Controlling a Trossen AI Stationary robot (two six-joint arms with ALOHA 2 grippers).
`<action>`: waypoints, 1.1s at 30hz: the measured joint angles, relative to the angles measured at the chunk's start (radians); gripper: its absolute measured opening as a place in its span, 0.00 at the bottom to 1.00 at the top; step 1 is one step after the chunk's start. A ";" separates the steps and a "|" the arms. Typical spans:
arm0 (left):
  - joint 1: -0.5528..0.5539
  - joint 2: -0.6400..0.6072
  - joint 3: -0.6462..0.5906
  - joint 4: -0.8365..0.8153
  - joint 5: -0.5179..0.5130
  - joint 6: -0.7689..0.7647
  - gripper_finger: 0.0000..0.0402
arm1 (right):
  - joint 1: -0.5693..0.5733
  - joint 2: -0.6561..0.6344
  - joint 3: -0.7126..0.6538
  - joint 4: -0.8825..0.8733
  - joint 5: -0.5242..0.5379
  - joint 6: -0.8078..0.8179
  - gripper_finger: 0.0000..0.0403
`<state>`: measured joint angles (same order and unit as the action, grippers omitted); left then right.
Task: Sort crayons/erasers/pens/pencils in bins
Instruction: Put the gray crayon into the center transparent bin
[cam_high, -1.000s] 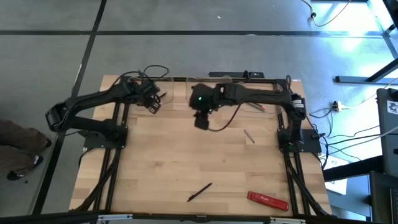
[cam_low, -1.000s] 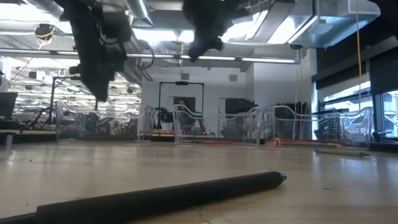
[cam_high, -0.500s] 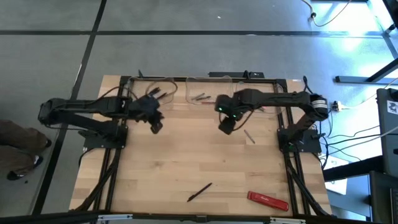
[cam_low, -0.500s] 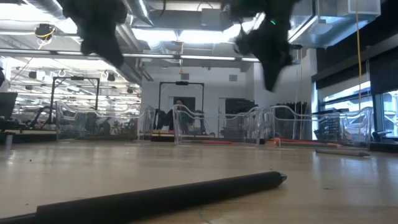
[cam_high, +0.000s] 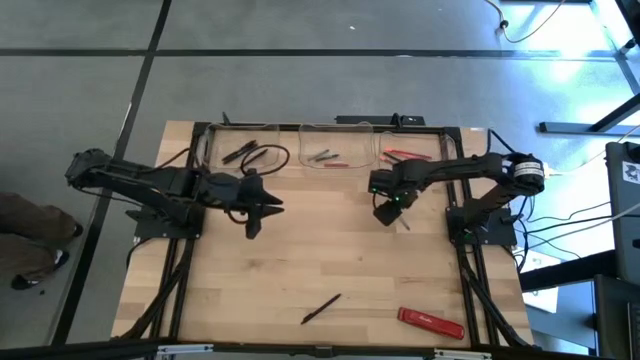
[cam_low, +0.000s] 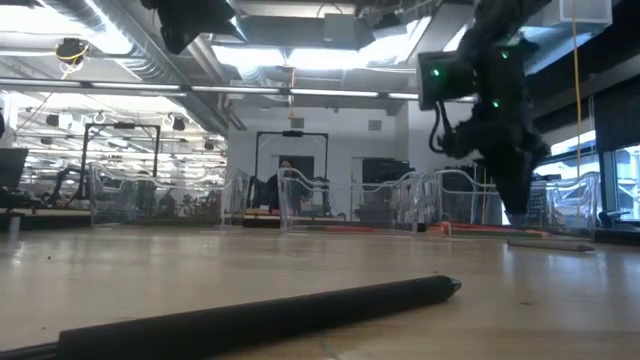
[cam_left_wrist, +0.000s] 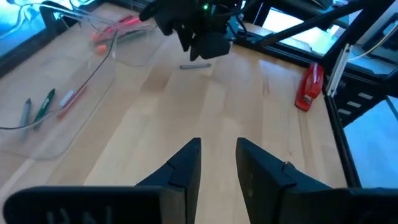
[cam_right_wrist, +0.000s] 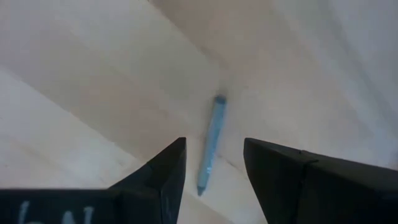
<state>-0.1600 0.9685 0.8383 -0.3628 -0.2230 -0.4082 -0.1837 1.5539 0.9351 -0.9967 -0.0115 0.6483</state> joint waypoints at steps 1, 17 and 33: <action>-0.001 0.000 0.000 0.000 0.000 -0.001 0.23 | -0.003 0.000 -0.018 0.019 -0.014 -0.001 0.40; 0.000 0.000 0.000 0.021 0.000 -0.003 0.23 | -0.004 0.000 -0.156 0.205 -0.036 -0.027 0.40; 0.000 0.000 0.000 0.020 0.000 -0.007 0.23 | -0.005 -0.001 -0.194 0.255 -0.033 -0.079 0.38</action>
<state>-0.1602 0.9688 0.8379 -0.3424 -0.2230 -0.4150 -0.1883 1.5532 0.7410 -0.7418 -0.0444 0.5690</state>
